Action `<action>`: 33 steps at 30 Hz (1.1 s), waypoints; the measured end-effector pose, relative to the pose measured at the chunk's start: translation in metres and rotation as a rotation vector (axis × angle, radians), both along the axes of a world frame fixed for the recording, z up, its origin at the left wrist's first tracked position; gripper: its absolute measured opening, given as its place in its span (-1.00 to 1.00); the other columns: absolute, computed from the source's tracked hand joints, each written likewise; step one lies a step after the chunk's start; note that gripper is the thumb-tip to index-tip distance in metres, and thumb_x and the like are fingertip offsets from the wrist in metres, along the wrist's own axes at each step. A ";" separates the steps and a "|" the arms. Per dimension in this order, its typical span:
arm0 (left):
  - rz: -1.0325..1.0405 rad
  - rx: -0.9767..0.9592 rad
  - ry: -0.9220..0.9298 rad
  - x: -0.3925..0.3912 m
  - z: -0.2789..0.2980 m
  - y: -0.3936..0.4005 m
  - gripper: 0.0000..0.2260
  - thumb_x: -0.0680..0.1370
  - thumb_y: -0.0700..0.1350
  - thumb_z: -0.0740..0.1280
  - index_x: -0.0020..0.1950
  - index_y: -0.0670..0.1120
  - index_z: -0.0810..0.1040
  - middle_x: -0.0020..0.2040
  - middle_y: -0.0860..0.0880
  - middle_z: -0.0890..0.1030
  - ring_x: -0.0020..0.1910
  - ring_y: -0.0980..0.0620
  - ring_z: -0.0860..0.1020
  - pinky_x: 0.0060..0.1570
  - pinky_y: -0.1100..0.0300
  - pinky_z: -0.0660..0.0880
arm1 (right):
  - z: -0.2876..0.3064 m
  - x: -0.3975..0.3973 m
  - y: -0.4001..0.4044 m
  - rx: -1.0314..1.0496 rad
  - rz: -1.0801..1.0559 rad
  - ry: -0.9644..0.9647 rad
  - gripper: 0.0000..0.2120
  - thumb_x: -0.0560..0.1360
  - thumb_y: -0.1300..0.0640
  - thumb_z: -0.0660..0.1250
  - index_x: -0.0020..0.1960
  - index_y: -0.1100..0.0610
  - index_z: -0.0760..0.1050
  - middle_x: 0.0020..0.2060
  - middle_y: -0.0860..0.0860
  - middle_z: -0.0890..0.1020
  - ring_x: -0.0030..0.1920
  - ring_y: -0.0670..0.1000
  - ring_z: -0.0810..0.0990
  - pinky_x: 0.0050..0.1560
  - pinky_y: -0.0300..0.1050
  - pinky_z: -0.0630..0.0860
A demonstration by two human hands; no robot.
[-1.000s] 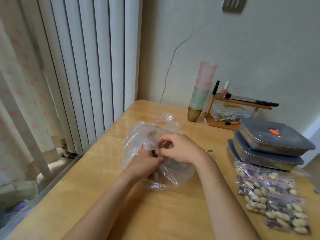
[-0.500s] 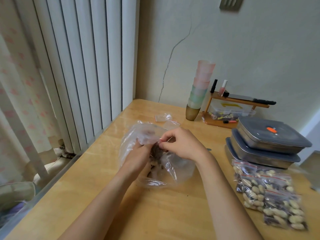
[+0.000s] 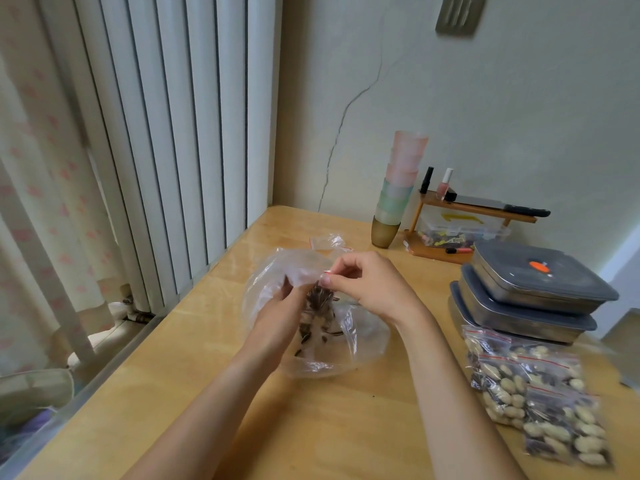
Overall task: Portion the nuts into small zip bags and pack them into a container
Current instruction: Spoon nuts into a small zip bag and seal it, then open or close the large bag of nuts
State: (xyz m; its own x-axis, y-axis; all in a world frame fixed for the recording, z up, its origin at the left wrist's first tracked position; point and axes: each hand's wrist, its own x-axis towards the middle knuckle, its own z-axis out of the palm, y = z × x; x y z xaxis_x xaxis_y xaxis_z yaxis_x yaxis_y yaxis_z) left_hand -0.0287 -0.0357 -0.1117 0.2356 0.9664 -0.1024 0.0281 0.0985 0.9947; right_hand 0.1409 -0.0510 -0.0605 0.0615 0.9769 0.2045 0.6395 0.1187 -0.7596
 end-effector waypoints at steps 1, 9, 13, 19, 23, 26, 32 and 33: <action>-0.020 0.033 0.009 0.000 0.002 -0.001 -0.72 0.59 0.23 0.28 0.24 0.15 0.51 0.15 0.16 0.62 0.19 0.12 0.55 0.18 0.14 0.45 | 0.004 -0.001 -0.001 0.018 0.000 -0.005 -0.89 0.47 0.07 0.57 -0.18 0.05 0.68 -0.26 -0.05 0.72 -0.24 -0.14 0.62 -0.12 -0.12 0.55; -0.228 0.046 0.152 0.003 0.031 -0.002 -0.76 0.69 -0.02 0.19 0.19 -0.10 0.58 0.04 -0.09 0.72 -0.04 0.03 0.66 -0.03 0.15 0.51 | 0.026 -0.022 -0.015 0.124 -0.113 -0.198 -0.88 0.44 0.22 0.53 -0.14 0.02 0.67 -0.21 -0.11 0.70 -0.13 -0.09 0.65 -0.01 -0.15 0.59; -0.252 0.030 0.188 0.002 0.052 -0.013 -0.76 0.67 -0.04 0.20 0.11 -0.11 0.63 -0.01 -0.13 0.74 0.03 -0.10 0.66 0.11 0.01 0.50 | 0.035 -0.028 -0.026 0.110 -0.139 -0.225 -0.87 0.47 0.21 0.50 -0.15 -0.01 0.65 -0.19 -0.10 0.69 -0.12 -0.07 0.63 -0.04 -0.16 0.56; -0.226 0.009 0.102 0.006 0.056 -0.031 -0.65 0.68 0.09 0.13 0.07 -0.09 0.61 -0.10 -0.10 0.73 -0.05 -0.08 0.66 0.08 0.03 0.49 | 0.058 -0.007 -0.056 0.135 -0.166 -0.102 -0.92 0.50 0.16 0.52 -0.10 0.00 0.65 -0.17 -0.06 0.71 -0.09 -0.03 0.68 0.01 -0.09 0.62; -0.172 0.082 0.139 0.009 0.033 -0.033 -0.71 0.67 -0.05 0.16 0.12 -0.19 0.59 -0.10 -0.12 0.61 -0.15 -0.03 0.54 -0.12 0.09 0.42 | 0.062 0.042 -0.097 0.002 -0.221 -0.048 -0.93 0.53 0.20 0.50 -0.04 0.09 0.63 -0.10 0.07 0.72 -0.07 0.05 0.70 0.01 0.01 0.64; -0.170 0.120 0.210 0.020 0.017 -0.037 -0.77 0.61 -0.10 0.23 0.08 -0.21 0.59 -0.09 -0.15 0.62 -0.16 -0.05 0.55 -0.15 0.08 0.45 | 0.052 0.082 -0.134 -0.196 -0.246 -0.091 -0.94 0.55 0.25 0.47 0.00 0.15 0.62 -0.11 0.11 0.73 -0.12 0.03 0.70 -0.01 -0.02 0.65; -0.220 0.416 0.538 0.070 -0.005 -0.063 -0.78 0.52 -0.10 0.28 -0.05 -0.22 0.63 -0.09 -0.15 0.67 -0.03 -0.15 0.62 -0.03 0.02 0.53 | 0.000 0.128 -0.180 -0.341 -0.421 -0.327 -0.88 0.55 0.20 0.45 -0.12 0.03 0.56 -0.26 -0.04 0.64 -0.27 -0.07 0.53 -0.18 -0.14 0.48; -0.216 0.443 0.569 0.076 -0.010 -0.065 -0.80 0.54 -0.13 0.30 -0.01 -0.22 0.65 -0.06 -0.13 0.68 -0.01 -0.13 0.62 -0.01 0.03 0.54 | -0.009 0.130 -0.186 -0.316 -0.451 -0.358 -0.87 0.54 0.17 0.45 -0.13 -0.01 0.56 -0.23 -0.05 0.65 -0.24 -0.07 0.54 -0.17 -0.13 0.48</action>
